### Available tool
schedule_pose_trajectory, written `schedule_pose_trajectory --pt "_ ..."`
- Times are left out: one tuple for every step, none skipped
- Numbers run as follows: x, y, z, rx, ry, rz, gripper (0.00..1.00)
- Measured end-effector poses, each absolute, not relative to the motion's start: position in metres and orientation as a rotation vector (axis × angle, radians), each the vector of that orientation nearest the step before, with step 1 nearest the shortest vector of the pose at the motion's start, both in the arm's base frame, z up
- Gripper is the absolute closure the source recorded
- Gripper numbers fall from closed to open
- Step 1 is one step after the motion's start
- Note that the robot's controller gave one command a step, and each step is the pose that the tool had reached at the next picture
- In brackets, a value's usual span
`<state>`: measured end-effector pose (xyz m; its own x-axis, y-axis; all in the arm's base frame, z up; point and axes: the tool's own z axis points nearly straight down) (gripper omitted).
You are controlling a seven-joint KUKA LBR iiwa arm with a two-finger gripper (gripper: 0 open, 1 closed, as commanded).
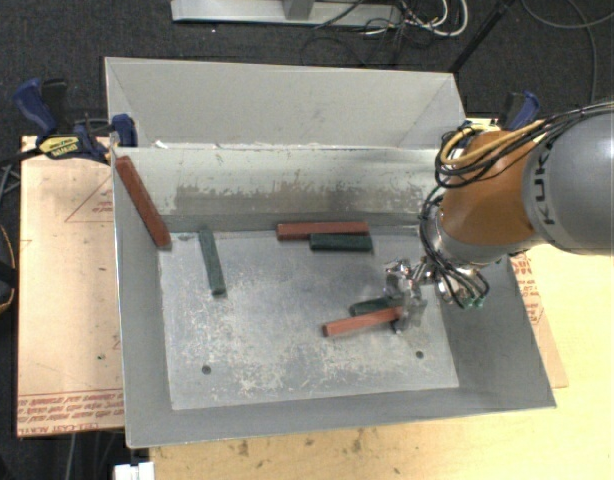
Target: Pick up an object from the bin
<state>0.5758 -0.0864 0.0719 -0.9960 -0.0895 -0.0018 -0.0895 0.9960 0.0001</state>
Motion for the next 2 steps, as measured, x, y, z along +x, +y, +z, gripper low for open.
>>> schedule_pose_trajectory --pt "0.576 -0.086 0.072 -0.141 3.137 0.0 1.0" --pt "0.578 -0.092 0.123 -0.169 3.141 0.003 1.0"
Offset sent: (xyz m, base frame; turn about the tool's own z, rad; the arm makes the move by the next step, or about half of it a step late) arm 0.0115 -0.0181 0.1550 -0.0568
